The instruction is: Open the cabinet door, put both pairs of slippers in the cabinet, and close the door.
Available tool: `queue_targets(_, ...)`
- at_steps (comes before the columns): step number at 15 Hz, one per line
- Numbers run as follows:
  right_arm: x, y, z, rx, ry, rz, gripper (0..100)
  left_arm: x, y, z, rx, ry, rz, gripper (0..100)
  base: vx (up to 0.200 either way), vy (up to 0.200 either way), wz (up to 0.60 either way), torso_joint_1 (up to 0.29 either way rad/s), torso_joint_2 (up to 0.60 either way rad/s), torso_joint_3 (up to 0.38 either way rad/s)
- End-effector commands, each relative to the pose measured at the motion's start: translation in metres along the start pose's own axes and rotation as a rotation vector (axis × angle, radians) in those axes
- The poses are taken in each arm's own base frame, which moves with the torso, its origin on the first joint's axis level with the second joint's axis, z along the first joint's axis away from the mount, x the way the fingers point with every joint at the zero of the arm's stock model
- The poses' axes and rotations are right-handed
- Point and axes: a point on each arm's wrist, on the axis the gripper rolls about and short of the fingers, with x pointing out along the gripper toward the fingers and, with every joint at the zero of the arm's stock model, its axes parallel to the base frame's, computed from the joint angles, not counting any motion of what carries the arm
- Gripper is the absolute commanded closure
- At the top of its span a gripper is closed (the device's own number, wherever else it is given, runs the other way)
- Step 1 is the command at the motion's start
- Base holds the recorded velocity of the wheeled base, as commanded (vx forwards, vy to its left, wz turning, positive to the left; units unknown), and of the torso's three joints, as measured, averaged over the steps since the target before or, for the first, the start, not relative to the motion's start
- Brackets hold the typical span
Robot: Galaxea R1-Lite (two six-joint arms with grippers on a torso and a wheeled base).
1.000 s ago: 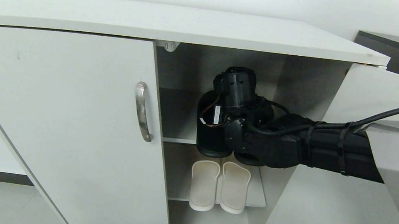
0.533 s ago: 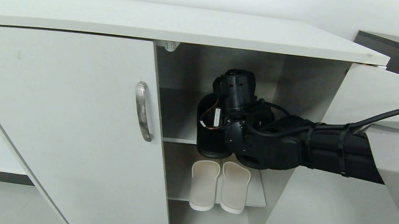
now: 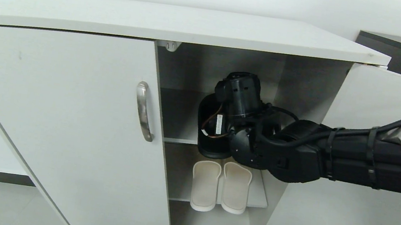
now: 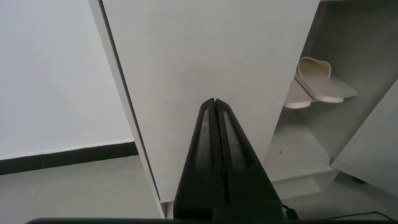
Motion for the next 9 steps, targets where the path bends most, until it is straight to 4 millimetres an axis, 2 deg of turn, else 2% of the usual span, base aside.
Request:
queue_targets(1, -0.027, -0.007, 0.007, 0.017, -0.003, 0.030, 0, 0.000, 0.000, 0.000, 0.000, 0.001, 0.000, 100, 0.000, 0.000, 0.00, 0.000, 0.00, 0.000)
queue_targets(2, -0.033, -0.009, 0.007, 0.018, -0.001, 0.037, 0, 0.000, 0.000, 0.000, 0.000, 0.001, 0.000, 100, 0.000, 0.000, 0.00, 0.000, 0.00, 0.000)
queue_targets(6, -0.081, -0.027, 0.011, 0.040, 0.007, 0.108, 0, 0.000, 0.000, 0.000, -0.002, 0.001, -0.001, 100, 0.000, 0.000, 0.00, 0.000, 0.00, 0.000)
queue_targets(9, -0.115, -0.044, 0.003, 0.031, 0.017, 0.165, 0, 0.000, 0.000, 0.000, -0.002, 0.001, 0.000, 100, 0.000, 0.000, 0.00, 0.000, 0.00, 0.000)
